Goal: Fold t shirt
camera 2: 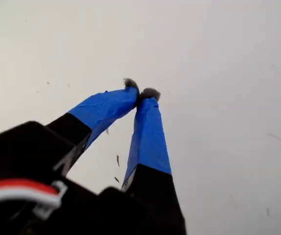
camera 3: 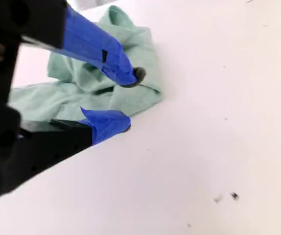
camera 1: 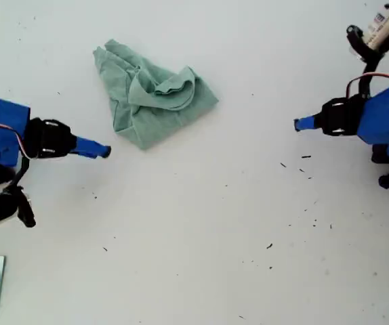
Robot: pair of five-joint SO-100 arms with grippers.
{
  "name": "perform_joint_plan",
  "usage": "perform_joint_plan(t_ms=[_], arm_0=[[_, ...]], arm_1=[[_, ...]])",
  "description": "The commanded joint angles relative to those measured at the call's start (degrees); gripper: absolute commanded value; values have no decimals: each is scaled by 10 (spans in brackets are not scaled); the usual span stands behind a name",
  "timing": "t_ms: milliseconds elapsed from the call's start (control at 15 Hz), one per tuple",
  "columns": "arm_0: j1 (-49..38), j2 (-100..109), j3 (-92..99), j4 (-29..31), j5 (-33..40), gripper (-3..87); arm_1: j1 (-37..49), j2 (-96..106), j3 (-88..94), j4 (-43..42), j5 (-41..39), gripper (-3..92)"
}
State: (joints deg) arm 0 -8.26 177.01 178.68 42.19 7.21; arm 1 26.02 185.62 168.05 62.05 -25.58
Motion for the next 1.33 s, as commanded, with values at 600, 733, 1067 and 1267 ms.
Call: perform_joint_plan(t_ms=[600, 733, 1067, 1267], arm_0=[[-74, 294, 72, 163, 54, 98], [-74, 294, 72, 163, 54, 98], [-72, 294, 72, 163, 54, 98], [-72, 294, 72, 163, 54, 98]], arm_1=[[-54, 151, 98, 147, -155, 46], [-54, 151, 98, 147, -155, 46], [-54, 151, 98, 147, -155, 46], [-54, 151, 98, 147, -155, 46]])
